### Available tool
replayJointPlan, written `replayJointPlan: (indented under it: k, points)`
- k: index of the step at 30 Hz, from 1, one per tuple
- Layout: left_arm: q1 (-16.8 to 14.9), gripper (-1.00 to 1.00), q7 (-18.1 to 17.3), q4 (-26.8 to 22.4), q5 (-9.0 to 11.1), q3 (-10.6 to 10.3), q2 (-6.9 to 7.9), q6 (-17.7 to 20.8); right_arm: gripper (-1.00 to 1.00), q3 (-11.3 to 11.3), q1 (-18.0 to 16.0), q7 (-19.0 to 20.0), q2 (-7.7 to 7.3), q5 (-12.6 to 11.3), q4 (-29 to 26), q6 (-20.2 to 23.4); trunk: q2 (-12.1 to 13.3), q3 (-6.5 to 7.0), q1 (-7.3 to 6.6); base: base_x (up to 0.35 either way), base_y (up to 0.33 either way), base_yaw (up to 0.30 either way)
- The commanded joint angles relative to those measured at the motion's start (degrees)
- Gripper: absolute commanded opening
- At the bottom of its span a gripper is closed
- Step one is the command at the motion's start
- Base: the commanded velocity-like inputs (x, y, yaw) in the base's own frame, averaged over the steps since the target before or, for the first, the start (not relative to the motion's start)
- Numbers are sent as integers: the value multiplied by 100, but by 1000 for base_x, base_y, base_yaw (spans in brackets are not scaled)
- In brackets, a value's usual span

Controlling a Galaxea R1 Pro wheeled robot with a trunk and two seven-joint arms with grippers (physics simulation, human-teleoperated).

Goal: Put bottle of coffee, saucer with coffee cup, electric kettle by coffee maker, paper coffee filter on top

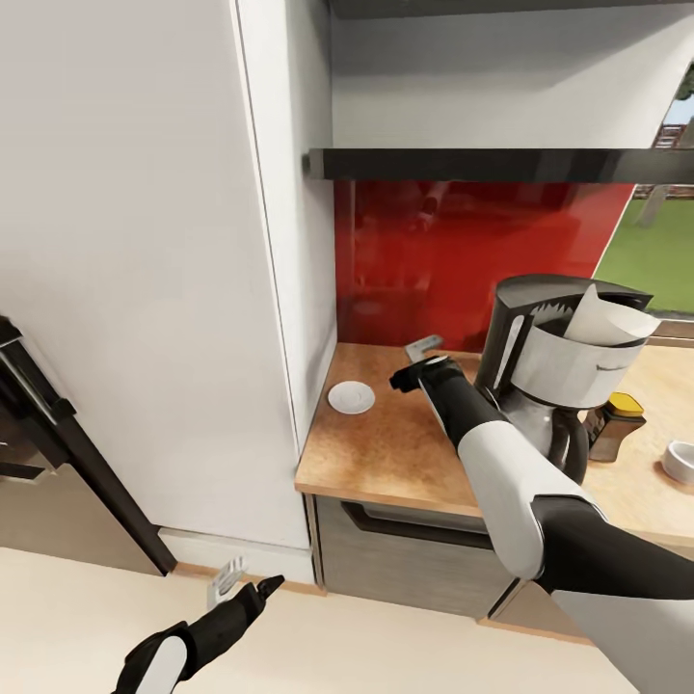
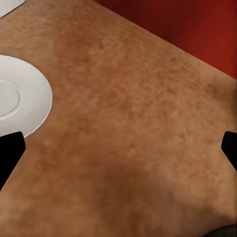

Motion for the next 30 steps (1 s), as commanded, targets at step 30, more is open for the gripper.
replayJointPlan:
  k: [30]
  points:
    - [852, 100, -145, 721, -97, 81, 532, -594, 100, -30, -4, 112, 8, -435, 225, -8, -7, -9, 2, 179, 0, 0]
